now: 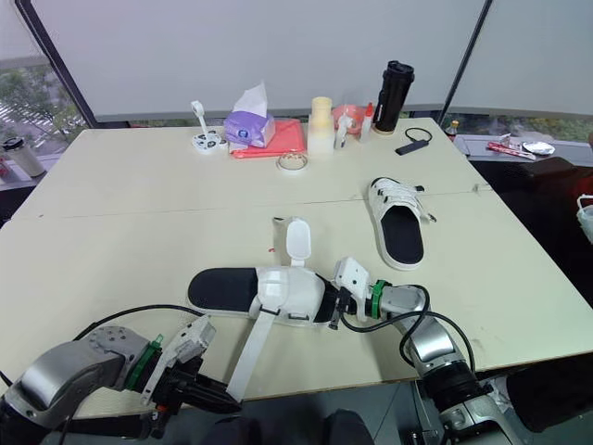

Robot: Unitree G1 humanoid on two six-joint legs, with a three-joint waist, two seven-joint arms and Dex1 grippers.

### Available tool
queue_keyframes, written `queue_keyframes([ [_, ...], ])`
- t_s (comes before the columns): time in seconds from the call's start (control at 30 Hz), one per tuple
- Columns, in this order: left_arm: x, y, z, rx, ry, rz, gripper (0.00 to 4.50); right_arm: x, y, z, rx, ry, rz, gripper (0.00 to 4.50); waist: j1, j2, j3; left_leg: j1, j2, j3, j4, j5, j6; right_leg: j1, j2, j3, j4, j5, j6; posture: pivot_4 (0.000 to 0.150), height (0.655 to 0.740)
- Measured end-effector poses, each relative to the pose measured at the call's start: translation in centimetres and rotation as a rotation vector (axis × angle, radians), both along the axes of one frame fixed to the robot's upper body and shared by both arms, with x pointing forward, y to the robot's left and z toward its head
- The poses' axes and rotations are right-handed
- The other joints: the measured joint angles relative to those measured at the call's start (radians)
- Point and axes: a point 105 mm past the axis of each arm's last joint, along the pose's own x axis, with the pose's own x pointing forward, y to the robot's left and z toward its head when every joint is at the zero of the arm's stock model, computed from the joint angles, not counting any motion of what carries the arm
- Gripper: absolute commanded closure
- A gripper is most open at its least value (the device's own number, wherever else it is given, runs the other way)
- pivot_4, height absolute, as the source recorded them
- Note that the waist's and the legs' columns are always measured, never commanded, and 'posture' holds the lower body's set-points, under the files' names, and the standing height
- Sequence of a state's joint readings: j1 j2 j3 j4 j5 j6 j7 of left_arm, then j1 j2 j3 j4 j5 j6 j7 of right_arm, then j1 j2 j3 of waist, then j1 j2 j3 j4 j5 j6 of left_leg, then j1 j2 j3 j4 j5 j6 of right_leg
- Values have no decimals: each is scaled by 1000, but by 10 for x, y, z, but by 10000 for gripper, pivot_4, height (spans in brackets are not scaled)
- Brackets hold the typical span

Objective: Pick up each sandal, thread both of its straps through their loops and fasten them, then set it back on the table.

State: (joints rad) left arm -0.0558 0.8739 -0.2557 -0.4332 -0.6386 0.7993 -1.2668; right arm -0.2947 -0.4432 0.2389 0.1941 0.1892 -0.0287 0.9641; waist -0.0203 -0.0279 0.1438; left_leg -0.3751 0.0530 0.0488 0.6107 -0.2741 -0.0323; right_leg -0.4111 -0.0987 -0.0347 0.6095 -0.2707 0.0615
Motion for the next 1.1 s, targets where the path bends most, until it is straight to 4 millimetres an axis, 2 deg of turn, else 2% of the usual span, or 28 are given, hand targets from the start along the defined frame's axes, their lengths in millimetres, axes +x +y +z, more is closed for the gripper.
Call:
queue_keyframes([
  [0.17, 6, -13, 22, -74, -28, -41, 44401, 1, 0, 0, -2, 0, 2, 45000, 1, 0, 0, 1, 0, 0, 1, 0, 0, 0, 0, 0, 0, 0, 0, 1500, 7400],
  [0.3, 16, -27, 52, -180, -49, -50, 44401, 1, 0, 0, -5, -1, 3, 45000, 2, -2, 1, 1, 0, 0, 2, 2, 3, 1, 1, -2, 0, 0, 0, 1500, 7400],
  [0.43, 22, -34, 71, -278, -8, -7, 44401, 2, -1, 1, -5, -2, 0, 45000, 4, -4, 3, 1, 0, -1, 3, 2, 4, 2, 2, -5, 0, 1, 0, 1500, 7400],
  [0.63, 40, -38, 103, -407, 27, 69, 44401, 2, 0, 1, -5, -3, -1, 45000, 4, -8, 3, 1, -1, -1, 5, 2, 4, 8, 4, -7, 1, 1, 1, 1500, 7400],
  [0.7, 49, -41, 109, -438, 53, 110, 44401, 3, -1, 1, -5, -5, -2, 45000, 5, -10, 3, 1, -2, -2, 6, 2, 4, 9, 7, -7, 1, 3, 4, 1500, 7400],
  [0.8, 73, -47, 111, -471, 83, 227, 44401, 4, 0, 1, -5, -4, -3, 45000, 6, -11, 4, 1, -2, -2, 8, 2, 4, 10, 9, -7, 1, 4, 7, 1500, 7400],
  [0.93, 111, -58, 98, -497, 150, 442, 44401, 5, 0, 1, -5, -1, -5, 45000, 6, -12, 4, 2, -1, -4, 11, 2, 4, 13, 11, -7, 1, 5, 8, 1500, 7400],
  [1.0, 121, -58, 87, -468, 183, 512, 44401, 6, 0, 1, -4, -1, -5, 45000, 5, -12, 4, 2, -1, -4, 11, 2, 4, 13, 11, -7, 2, 6, 9, 1500, 7400],
  [1.1, 129, -56, 85, -471, 203, 554, 44401, 6, 0, 1, -4, -2, -7, 45000, 6, -12, 4, 2, -1, -4, 12, 2, 4, 13, 11, -7, 2, 6, 9, 1500, 7400],
])
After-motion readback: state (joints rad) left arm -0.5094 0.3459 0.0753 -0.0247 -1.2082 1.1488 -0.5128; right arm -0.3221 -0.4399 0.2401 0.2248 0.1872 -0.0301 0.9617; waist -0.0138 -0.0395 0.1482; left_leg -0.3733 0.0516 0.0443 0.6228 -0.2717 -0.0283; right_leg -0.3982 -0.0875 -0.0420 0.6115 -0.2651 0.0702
